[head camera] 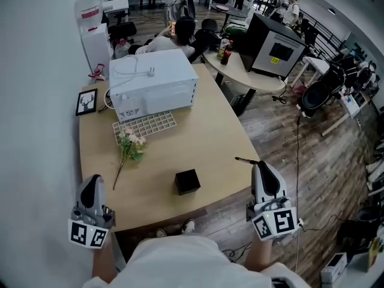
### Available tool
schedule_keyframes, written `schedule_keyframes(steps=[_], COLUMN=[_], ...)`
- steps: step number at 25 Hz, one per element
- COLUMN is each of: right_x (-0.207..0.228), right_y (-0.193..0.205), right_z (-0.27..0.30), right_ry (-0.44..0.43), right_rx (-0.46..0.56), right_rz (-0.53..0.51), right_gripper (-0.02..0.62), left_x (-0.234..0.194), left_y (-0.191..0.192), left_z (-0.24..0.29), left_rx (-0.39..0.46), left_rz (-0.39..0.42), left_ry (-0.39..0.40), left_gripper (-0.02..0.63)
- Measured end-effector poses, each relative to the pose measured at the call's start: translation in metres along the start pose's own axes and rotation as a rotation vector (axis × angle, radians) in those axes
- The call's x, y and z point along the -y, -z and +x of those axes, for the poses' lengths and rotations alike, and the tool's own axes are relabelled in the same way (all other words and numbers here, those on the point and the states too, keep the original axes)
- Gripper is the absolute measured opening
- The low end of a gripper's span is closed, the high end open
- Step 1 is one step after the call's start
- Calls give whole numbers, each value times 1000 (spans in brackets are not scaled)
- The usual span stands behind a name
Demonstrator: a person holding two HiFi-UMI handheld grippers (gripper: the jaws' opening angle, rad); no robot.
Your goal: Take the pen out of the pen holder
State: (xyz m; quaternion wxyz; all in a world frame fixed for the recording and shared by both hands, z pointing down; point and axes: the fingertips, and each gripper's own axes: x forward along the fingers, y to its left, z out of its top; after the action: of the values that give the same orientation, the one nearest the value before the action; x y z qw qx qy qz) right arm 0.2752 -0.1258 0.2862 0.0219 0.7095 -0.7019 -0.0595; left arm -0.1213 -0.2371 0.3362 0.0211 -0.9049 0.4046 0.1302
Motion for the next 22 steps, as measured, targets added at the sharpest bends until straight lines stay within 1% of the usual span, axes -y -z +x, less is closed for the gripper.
schedule_keyframes(steps=[10, 17, 22], right_x=[-35, -55, -59], right_y=[3, 2, 3], right_z=[-6, -14, -19], right_ry=[-16, -27, -14], right_rx=[-24, -10, -26], right_rz=[-9, 57, 24], right_gripper=[44, 44, 44], left_x=[-9, -13, -8], left_y=[8, 15, 20], left_z=[-27, -35, -37], left_rx=[-32, -44, -43], left_rz=[-33, -55, -71], left_ry=[17, 44, 65], left_gripper=[14, 14, 14])
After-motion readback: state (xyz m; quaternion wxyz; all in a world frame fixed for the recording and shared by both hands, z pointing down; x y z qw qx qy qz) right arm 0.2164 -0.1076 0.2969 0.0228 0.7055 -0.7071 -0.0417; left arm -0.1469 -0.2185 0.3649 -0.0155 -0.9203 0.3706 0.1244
